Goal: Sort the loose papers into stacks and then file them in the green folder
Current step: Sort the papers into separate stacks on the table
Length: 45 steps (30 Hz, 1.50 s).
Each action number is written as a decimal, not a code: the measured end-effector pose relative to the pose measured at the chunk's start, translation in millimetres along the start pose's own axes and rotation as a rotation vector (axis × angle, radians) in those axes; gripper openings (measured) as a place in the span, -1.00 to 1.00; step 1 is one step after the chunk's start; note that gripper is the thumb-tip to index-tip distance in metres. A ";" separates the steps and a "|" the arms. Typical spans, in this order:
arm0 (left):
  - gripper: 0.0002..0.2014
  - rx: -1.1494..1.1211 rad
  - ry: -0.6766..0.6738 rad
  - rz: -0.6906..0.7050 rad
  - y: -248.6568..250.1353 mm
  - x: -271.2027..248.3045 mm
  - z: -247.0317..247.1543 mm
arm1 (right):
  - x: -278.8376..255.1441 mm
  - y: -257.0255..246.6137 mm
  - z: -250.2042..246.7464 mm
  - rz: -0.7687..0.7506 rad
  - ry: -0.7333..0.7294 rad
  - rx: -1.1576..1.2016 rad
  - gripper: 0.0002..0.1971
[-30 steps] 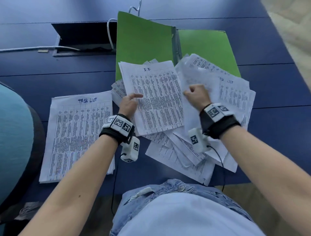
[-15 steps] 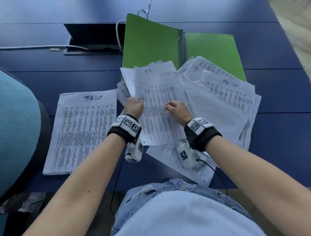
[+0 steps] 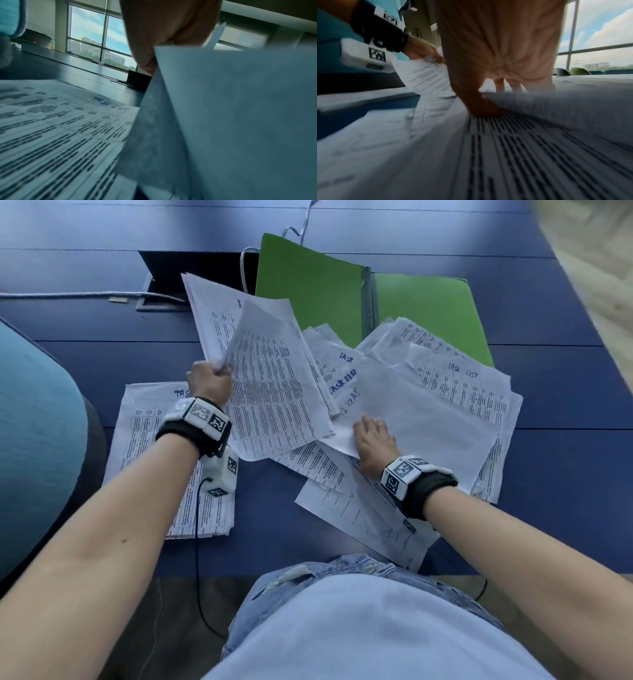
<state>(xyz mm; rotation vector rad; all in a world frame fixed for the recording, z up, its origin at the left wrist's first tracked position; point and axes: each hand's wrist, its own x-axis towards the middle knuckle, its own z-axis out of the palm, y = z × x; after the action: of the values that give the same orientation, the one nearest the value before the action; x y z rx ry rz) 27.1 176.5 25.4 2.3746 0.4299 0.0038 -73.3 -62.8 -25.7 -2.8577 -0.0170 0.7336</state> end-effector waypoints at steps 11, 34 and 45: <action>-0.74 -0.142 -0.057 -0.093 -27.7 -6.2 9.5 | 3.7 -6.1 -82.6 -0.056 0.712 0.558 -0.79; -0.53 -0.544 -0.554 -0.271 -13.0 -40.6 36.1 | 47.7 27.8 -21.6 0.298 0.286 0.859 -0.72; -0.57 -0.395 -0.419 0.136 8.3 -38.6 39.2 | 38.0 28.4 -37.5 0.502 0.444 0.879 -0.25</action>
<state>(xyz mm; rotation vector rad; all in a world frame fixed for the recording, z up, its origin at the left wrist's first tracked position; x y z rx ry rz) -2.0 133.3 6.0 1.9421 0.0566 -0.3126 -23.1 -95.3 -16.9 -2.0857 0.8712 0.0807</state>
